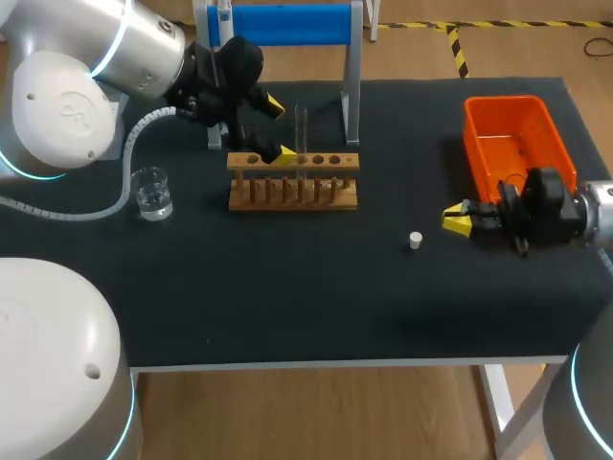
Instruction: Invert the test tube, pick up the pipette, mount the tip to pipette, aspirate from beaker and dispense into the tube, eject the tip, return the pipette, and cap with the stopper.
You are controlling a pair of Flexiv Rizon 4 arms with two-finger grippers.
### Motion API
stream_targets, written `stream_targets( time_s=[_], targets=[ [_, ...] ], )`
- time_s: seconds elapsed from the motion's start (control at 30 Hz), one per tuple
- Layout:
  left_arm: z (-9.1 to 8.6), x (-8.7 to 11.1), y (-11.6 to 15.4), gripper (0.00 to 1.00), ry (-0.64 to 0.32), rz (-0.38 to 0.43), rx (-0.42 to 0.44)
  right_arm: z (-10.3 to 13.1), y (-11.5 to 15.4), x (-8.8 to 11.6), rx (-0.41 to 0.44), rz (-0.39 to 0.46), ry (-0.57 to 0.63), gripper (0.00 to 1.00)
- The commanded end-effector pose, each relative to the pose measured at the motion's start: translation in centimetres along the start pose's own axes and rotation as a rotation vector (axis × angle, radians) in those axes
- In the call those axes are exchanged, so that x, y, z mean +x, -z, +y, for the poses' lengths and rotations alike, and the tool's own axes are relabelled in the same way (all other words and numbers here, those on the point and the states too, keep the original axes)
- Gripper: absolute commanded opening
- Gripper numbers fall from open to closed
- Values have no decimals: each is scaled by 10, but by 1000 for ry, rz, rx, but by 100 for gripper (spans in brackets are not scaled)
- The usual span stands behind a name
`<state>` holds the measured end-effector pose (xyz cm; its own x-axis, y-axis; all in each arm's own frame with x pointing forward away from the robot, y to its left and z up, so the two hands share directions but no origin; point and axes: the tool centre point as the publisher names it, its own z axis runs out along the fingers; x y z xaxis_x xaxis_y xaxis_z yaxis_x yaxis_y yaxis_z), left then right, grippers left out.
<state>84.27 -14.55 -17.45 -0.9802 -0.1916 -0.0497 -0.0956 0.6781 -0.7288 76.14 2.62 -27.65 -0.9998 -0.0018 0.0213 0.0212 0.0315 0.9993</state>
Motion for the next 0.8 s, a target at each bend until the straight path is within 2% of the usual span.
stream_targets(
  time_s=[0.03, 0.2, 0.33, 0.43, 0.63, 0.8],
  targets=[
    [-1, 0, 1, 100, 1, 2, -4, 0, 0, 0, 1, -1, 1, 0],
    [41, -39, 23, 100, 132, -84, -17, 0, 0, 0, 1, -1, 1, 0],
    [71, -70, 46, 100, 253, -197, -17, 0, 0, 0, 1, -1, 1, 0],
    [87, -88, 61, 100, 334, -293, -14, 0, 0, 0, 1, -1, 1, 0],
    [109, -117, 82, 100, 458, -453, 5, 0, 0, 0, 1, -1, 1, 0],
    [114, -132, 87, 100, 541, -576, -2, 0, 0, 0, 1, -1, 1, 0]
  ],
)
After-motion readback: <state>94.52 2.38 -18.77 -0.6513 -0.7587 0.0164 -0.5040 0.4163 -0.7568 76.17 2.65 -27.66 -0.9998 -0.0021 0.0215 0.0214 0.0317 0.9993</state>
